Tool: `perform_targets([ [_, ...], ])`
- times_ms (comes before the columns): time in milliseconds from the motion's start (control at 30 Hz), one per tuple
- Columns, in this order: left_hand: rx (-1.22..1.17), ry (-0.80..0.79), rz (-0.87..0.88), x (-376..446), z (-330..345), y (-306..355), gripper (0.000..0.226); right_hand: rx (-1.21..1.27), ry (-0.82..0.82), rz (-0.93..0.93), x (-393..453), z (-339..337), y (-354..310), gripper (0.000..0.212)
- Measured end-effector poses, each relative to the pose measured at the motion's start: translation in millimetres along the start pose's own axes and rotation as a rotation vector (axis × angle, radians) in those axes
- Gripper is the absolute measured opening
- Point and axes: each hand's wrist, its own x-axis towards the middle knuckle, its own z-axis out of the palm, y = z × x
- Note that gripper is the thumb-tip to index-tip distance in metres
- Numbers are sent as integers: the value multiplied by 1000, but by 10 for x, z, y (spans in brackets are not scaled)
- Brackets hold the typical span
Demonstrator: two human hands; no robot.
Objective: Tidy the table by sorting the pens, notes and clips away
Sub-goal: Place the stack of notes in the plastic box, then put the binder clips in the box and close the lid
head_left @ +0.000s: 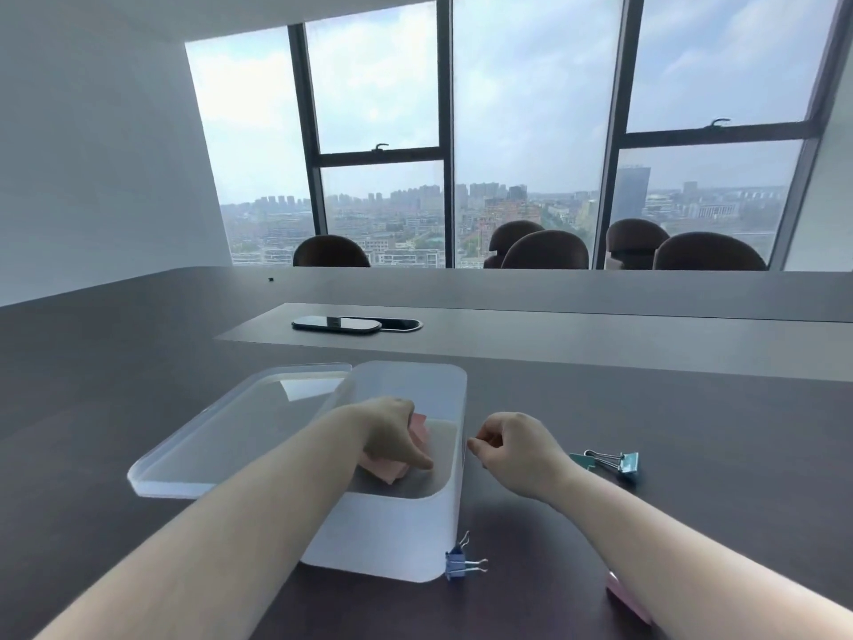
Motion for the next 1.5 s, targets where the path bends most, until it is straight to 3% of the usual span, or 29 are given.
perform_targets([
  [167,59,131,35,34,1,5,23,33,-3,-16,19,20,-19,17],
  [433,123,239,73,78,-3,10,30,57,-16,-19,2,21,-2,15],
  [533,100,211,89,65,-17,-3,35,53,-20,-21,-25,7,2,15],
  [733,-77,0,112,-95,-153,-114,65,33,-21,-10,-35,-49,72,28],
  [867,-94,68,111,-178,-182,-162,55,23,-25,-2,-63,-137,89,32],
  [1033,-105,325,139,-236,-217,-52,27,-113,11,5,-146,-383,218,15],
  [1133,-63,419,169,-340,-277,128,16,-250,30,51,-226,-529,436,28],
  [1267,1,419,244,-482,-318,425,11,-357,-134,155,-369,-637,726,53],
  [1433,87,468,406,-718,-270,911,19,-397,-217,147,-540,-689,818,46],
  [1500,134,354,436,-832,-233,1078,25,-414,-210,113,-607,-725,823,46],
])
